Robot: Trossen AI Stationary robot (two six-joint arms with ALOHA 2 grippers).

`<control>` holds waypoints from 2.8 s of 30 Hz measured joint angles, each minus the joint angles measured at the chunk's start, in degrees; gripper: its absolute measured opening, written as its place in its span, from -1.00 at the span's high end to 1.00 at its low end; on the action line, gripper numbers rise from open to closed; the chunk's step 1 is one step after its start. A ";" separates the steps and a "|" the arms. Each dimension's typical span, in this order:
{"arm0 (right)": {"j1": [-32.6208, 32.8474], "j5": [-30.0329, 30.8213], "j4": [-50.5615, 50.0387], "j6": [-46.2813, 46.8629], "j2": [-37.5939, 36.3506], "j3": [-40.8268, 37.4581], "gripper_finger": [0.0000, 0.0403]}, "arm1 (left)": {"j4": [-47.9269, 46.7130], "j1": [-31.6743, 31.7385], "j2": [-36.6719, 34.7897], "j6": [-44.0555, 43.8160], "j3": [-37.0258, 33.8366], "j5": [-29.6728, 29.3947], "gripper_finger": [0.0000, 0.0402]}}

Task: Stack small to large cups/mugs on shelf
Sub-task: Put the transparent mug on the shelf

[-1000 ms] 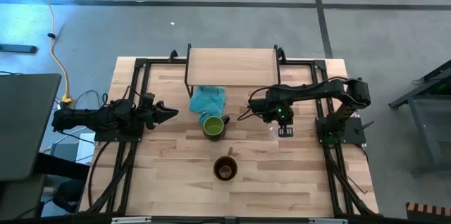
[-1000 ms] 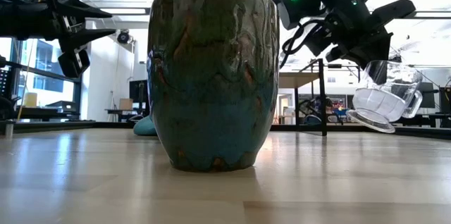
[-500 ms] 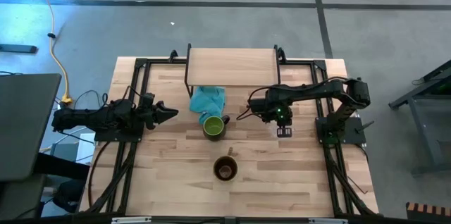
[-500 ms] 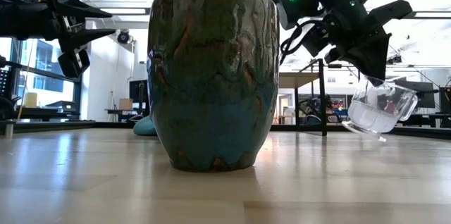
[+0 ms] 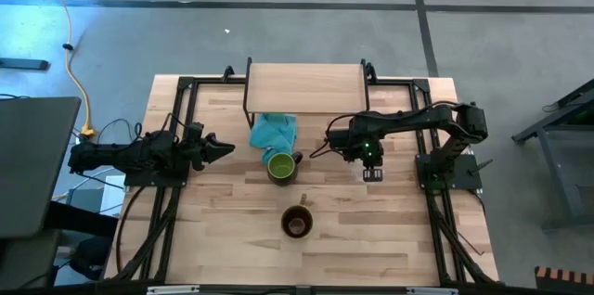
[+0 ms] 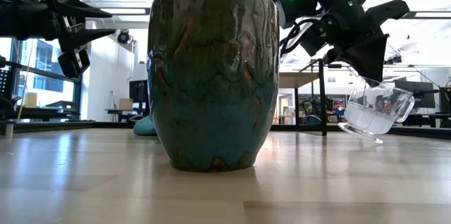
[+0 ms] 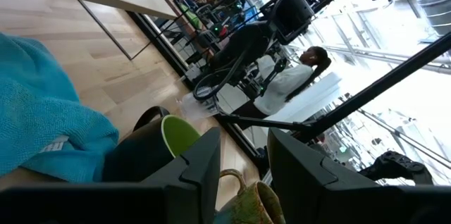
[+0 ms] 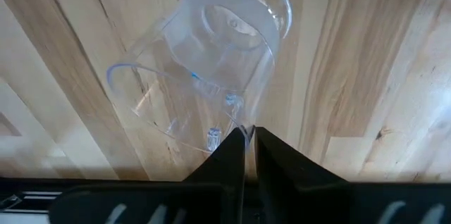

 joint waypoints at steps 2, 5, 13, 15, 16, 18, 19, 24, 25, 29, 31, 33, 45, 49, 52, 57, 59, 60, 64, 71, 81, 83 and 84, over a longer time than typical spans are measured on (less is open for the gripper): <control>0.00 -0.78 -0.02 0.00 0.12 0.00 0.88 | 0.00 0.00 0.02 0.01 0.00 -0.01 0.47; 0.02 -1.08 0.02 0.00 0.39 -0.01 0.88 | -0.02 0.00 0.00 -0.01 0.00 0.16 0.47; 0.00 -1.56 0.83 0.48 0.61 -0.02 0.83 | -0.15 0.00 0.02 -0.01 0.00 0.98 0.47; 0.02 -1.56 0.92 0.59 0.61 -0.02 0.78 | -0.17 0.00 0.00 -0.01 0.00 0.98 0.47; 0.02 -1.56 0.94 0.61 0.61 -0.02 0.75 | -0.17 0.00 0.00 -0.01 0.00 0.98 0.47; 0.00 -1.56 1.19 0.91 0.61 -0.02 0.71 | -0.20 0.00 0.02 -0.01 0.00 0.98 0.47; 0.00 -1.60 1.32 1.00 0.61 0.00 0.69 | -0.20 0.00 0.01 -0.01 0.00 0.98 0.47; 0.02 -3.26 2.58 0.85 0.61 -0.02 0.64 | -0.20 0.00 0.01 -0.01 0.00 0.98 0.47; 0.02 -3.29 2.85 0.73 0.61 -0.02 0.64 | -0.20 0.00 0.01 -0.01 0.00 0.98 0.47; 0.02 -3.29 3.97 0.55 0.61 -0.02 0.64 | -0.20 0.00 0.02 -0.01 0.00 0.98 0.47; 0.02 -3.29 4.18 0.57 0.61 -0.02 0.64 | -0.20 0.00 0.01 -0.01 0.00 1.01 0.47; 0.02 -3.23 4.13 0.57 0.61 -0.02 0.64 | -0.20 0.00 0.00 -0.14 0.00 1.01 0.47; -0.04 -1.10 3.84 3.16 0.60 -0.02 0.64 | -0.22 0.00 0.00 -0.52 0.00 2.08 0.47; -0.04 -1.10 3.45 3.49 -0.66 -0.02 0.64 | -0.22 0.00 0.02 -0.52 0.00 2.08 0.47; -0.12 -1.01 3.46 4.44 -2.63 -0.02 0.64 | -0.22 0.00 0.02 -0.52 0.00 2.08 0.47; -0.25 1.57 4.02 3.06 -3.96 0.00 0.64 | -0.24 0.00 0.00 -0.52 0.00 2.08 0.47; -0.68 1.85 4.26 2.07 -3.96 0.00 0.64 | -0.24 0.00 0.00 -0.66 0.00 2.08 0.47; -0.91 1.99 4.51 1.66 -3.96 0.00 0.64 | -0.24 0.00 0.02 -0.93 0.00 2.08 0.47; -1.89 1.97 5.61 -1.20 -3.96 0.00 0.64 | -0.24 0.00 0.01 -1.79 0.00 2.19 0.47; -2.67 -0.48 3.88 -5.05 -3.93 0.00 0.64 | -0.28 0.00 0.00 -1.79 0.00 3.56 0.47; -2.66 -1.50 4.89 -3.28 -4.32 -4.15 0.64 | -0.34 0.00 0.02 -0.99 0.00 3.55 0.47; -2.48 -1.56 5.61 -2.13 -4.90 -6.23 0.64 | -0.35 0.00 0.00 -1.02 0.00 3.56 0.47; -2.41 -1.57 6.30 -1.29 -5.41 -6.94 0.64 | -0.33 0.00 0.01 -1.13 0.00 3.56 0.47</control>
